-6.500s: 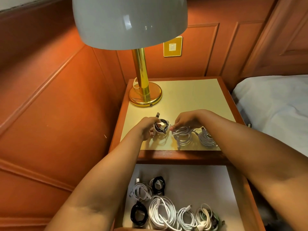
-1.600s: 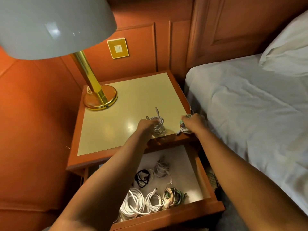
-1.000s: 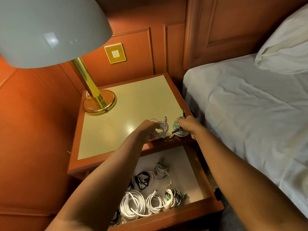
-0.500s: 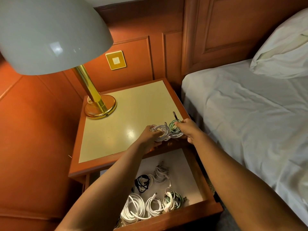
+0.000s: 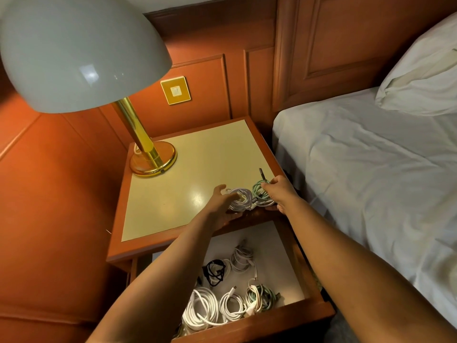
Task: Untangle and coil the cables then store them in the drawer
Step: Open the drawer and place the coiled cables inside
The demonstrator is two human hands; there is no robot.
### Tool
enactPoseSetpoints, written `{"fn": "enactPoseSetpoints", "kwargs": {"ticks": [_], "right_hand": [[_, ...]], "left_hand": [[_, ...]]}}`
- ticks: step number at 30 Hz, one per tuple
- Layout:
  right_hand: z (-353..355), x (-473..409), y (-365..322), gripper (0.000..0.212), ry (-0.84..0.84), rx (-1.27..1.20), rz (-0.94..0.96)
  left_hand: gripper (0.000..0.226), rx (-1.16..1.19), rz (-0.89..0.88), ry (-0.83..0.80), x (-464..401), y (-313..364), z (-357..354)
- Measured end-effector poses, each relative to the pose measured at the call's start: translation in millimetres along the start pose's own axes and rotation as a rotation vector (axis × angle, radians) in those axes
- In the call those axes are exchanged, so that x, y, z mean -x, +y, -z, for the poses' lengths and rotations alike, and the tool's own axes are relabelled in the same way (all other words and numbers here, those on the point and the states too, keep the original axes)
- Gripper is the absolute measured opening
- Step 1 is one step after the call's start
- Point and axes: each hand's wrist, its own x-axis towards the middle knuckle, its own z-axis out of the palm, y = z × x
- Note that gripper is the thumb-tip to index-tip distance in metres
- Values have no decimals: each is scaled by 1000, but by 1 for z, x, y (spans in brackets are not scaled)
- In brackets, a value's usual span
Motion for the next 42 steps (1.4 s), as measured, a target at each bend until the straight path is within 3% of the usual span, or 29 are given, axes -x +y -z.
{"fn": "enactPoseSetpoints", "kwargs": {"ticks": [4, 10, 15, 19, 26, 30, 35, 42], "right_hand": [[2, 0, 2, 12, -2, -52, -24], [6, 6, 11, 40, -81, -148, 7], [16, 0, 36, 23, -89, -166, 37], [25, 26, 43, 34, -90, -190, 78], [33, 84, 53, 31, -104, -136, 143], [35, 101, 65, 31, -142, -11, 169], [31, 103, 79, 27, -271, 267, 150], [23, 77, 87, 21, -441, 572, 89]], "left_hand": [[38, -22, 6, -37, 2, 4, 3], [25, -36, 12, -17, -2, 1, 4], [13, -70, 23, -10, 2, -5, 7], [11, -95, 26, -20, 12, -15, 8], [5, -148, 42, -59, 42, -43, 16], [20, -190, 31, -98, 61, -63, 21], [5, -228, 55, -86, 67, -95, 23], [8, -228, 43, -47, 51, -112, 41]]}}
